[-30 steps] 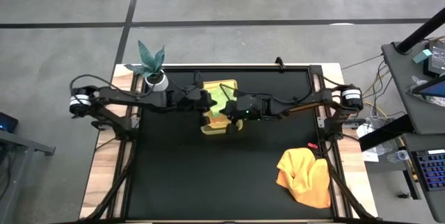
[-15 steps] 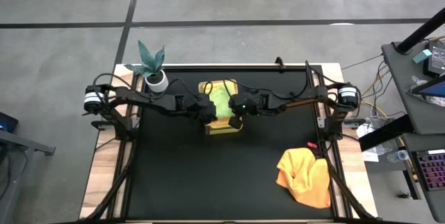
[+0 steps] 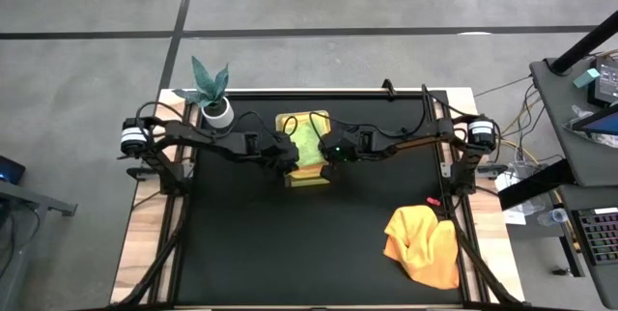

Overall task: Fold microfiber towels
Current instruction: Put the folded green microfiber fiber cloth yellow microfiber cloth into the bin, then fold the orange microfiber cloth

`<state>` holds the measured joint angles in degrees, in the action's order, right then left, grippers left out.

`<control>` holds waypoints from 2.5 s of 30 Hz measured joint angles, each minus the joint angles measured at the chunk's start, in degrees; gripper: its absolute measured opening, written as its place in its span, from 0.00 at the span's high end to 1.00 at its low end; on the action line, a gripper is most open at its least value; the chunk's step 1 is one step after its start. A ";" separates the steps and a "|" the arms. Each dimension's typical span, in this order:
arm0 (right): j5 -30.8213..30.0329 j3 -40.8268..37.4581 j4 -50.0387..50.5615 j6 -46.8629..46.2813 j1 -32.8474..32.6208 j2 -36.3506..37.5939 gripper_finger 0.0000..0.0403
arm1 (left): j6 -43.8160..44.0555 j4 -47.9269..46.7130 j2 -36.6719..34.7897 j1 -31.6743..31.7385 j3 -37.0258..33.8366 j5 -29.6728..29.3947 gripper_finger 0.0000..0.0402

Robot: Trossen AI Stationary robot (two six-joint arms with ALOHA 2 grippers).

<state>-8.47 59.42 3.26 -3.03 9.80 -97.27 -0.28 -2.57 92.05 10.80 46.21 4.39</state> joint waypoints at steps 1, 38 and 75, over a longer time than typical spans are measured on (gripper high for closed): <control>0.07 0.03 0.32 0.00 0.00 0.02 0.98 | 0.01 -0.07 -0.04 0.01 0.05 0.16 0.99; 10.39 15.06 3.75 7.62 15.01 -7.96 0.98 | -15.54 5.23 -1.80 15.82 0.79 -4.71 0.99; 8.46 15.32 28.99 -1.63 4.56 8.32 0.98 | -12.01 7.03 -16.68 2.07 0.03 -4.90 0.99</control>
<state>-0.02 74.74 32.26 -4.65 14.37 -88.96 -12.29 4.46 75.37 12.87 46.24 -0.51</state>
